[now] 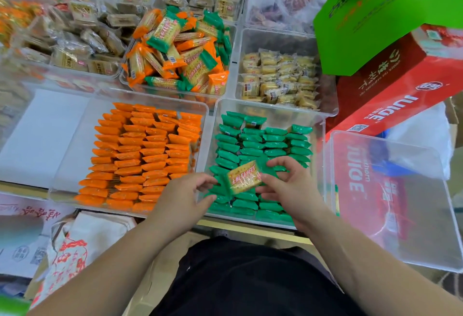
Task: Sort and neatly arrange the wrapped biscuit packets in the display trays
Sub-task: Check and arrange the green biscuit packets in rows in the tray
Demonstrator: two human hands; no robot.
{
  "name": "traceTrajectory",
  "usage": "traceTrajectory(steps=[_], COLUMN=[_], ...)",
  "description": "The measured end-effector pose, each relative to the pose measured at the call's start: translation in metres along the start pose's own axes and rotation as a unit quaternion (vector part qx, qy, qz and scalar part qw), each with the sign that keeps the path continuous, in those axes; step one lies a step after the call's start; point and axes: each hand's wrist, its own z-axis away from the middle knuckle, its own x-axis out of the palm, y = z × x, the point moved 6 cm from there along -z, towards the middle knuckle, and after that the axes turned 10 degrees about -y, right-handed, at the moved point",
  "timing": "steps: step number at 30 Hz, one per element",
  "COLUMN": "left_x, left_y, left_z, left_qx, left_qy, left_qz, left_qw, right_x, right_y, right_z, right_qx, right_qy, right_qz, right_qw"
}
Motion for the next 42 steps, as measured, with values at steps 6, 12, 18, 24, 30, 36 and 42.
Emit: traceTrajectory(steps=[6,12,18,24,30,36,42], left_x=[0.03,0.043,0.041,0.04,0.037,0.034,0.023], left_y=[-0.003,0.009,0.006,0.009,0.004,-0.005,-0.008], left_z=[-0.043,-0.064,-0.075,-0.089,-0.097,-0.096,-0.088], left_qx=[0.039,0.059,0.092,0.111,0.104,0.068,0.084], left_qy=[-0.109,-0.168,-0.136,-0.122,-0.122,-0.102,-0.047], left_qz=[-0.398,-0.525,-0.532,-0.536,-0.53,-0.503,-0.435], left_qw=[0.91,0.832,0.831,0.828,0.833,0.856,0.895], right_x=[-0.019,-0.023,-0.015,0.028,0.06,0.07,0.071], right_y=[0.032,0.049,0.057,0.056,0.07,0.074,0.075], right_z=[-0.01,-0.008,-0.012,-0.024,-0.049,-0.063,-0.07], right_qx=[0.002,-0.026,-0.062,-0.106,-0.17,-0.173,-0.134], right_qy=[0.015,-0.069,-0.094,-0.168,-0.165,-0.231,-0.209], right_qz=[0.061,0.048,0.148,0.313,0.462,0.577,0.618], right_qw=[0.998,0.996,0.983,0.929,0.855,0.764,0.746])
